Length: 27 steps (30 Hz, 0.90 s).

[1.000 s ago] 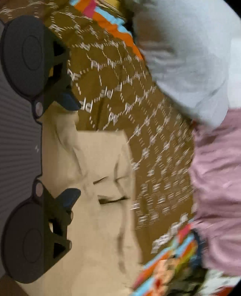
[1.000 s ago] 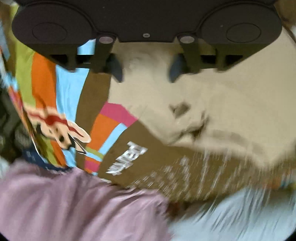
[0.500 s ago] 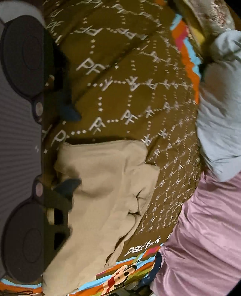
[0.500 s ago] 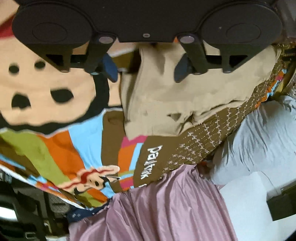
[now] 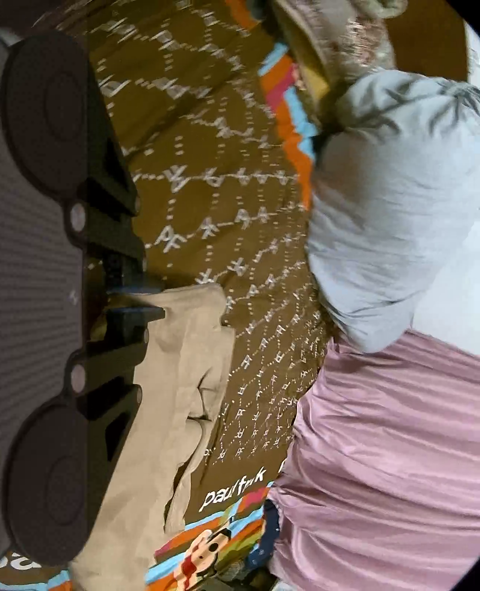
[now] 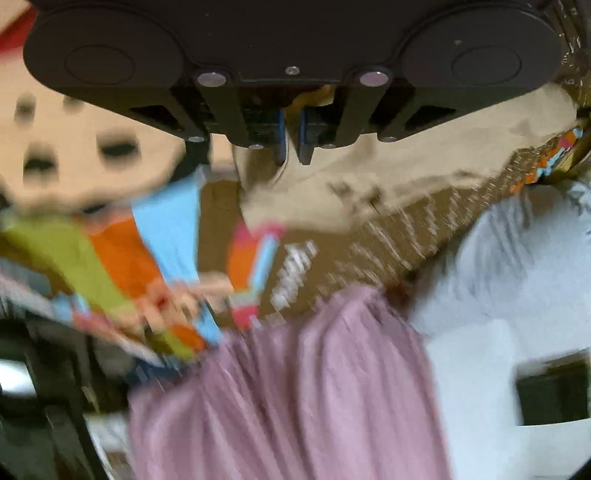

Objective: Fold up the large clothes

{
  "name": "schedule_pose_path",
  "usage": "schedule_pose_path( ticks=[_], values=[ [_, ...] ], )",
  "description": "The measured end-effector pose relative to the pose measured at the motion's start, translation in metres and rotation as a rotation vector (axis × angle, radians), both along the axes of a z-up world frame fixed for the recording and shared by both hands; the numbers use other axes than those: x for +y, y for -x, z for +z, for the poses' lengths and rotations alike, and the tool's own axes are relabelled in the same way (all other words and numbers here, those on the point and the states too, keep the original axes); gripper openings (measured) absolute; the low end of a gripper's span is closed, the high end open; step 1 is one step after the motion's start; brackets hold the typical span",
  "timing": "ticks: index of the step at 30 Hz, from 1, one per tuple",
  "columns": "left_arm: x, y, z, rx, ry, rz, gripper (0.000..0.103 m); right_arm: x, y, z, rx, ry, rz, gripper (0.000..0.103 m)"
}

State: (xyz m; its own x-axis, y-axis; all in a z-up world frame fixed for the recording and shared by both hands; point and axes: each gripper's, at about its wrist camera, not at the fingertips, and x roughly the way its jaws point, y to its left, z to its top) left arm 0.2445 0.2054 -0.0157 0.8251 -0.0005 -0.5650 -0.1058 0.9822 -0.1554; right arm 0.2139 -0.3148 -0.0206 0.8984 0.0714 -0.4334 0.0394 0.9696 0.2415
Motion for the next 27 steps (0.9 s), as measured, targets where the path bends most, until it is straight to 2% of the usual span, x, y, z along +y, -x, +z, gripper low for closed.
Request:
schedule_pose_path(
  ticks=[2,4,6,8,10,12,14,15,16,17,19,20,21,22,23,25,27],
  values=[
    [0.002,0.001,0.009,0.025,-0.032,-0.017,0.007,0.008,-0.002,0.025,-0.035,0.096,0.056,0.006],
    [0.005,-0.002,0.002,0.090,-0.044,-0.028,0.008,0.007,-0.001,0.036,-0.022,0.128,0.078,0.006],
    [0.004,-0.009,-0.017,0.184,-0.045,-0.035,0.008,0.002,-0.003,0.022,0.065,0.131,0.084,0.006],
    [-0.004,-0.016,-0.033,0.277,-0.087,-0.031,0.008,0.002,-0.006,-0.004,0.171,0.135,0.085,0.006],
    [-0.011,-0.017,-0.030,0.281,-0.130,-0.043,0.008,0.004,-0.009,-0.030,0.244,0.139,0.069,0.006],
    [-0.014,-0.017,-0.028,0.293,-0.159,-0.051,0.012,0.001,-0.009,-0.044,0.270,0.090,0.043,0.007],
    [-0.016,-0.011,-0.024,0.290,-0.185,-0.018,0.028,0.002,-0.010,-0.041,0.259,0.079,0.032,0.010],
    [-0.017,-0.007,-0.021,0.285,-0.191,0.006,0.045,0.004,-0.009,-0.036,0.250,0.102,0.026,0.015],
    [-0.018,-0.003,-0.017,0.275,-0.196,0.025,0.053,0.008,-0.008,-0.032,0.240,0.136,0.016,0.024],
    [-0.021,0.001,-0.011,0.255,-0.202,0.029,0.053,0.013,-0.005,-0.025,0.224,0.175,0.009,0.026],
    [-0.029,0.004,-0.001,0.211,-0.210,0.013,0.056,0.026,-0.003,-0.011,0.176,0.241,0.014,0.042],
    [-0.037,0.001,0.003,0.184,-0.210,0.005,0.058,0.037,-0.003,-0.005,0.146,0.281,0.024,0.046],
    [-0.050,-0.005,0.009,0.145,-0.208,-0.012,0.065,0.050,-0.007,0.000,0.115,0.323,0.042,0.054],
    [-0.063,-0.012,0.012,0.114,-0.203,-0.029,0.075,0.064,-0.014,0.004,0.082,0.358,0.071,0.057],
    [-0.078,-0.020,0.013,0.081,-0.198,-0.051,0.079,0.077,-0.022,0.006,0.056,0.382,0.089,0.059],
    [-0.112,-0.041,0.009,0.028,-0.192,-0.100,0.082,0.112,-0.047,0.004,0.009,0.422,0.110,0.073],
    [-0.141,-0.062,-0.002,0.028,-0.181,-0.149,0.082,0.141,-0.072,-0.005,-0.029,0.449,0.128,0.077]
  ],
)
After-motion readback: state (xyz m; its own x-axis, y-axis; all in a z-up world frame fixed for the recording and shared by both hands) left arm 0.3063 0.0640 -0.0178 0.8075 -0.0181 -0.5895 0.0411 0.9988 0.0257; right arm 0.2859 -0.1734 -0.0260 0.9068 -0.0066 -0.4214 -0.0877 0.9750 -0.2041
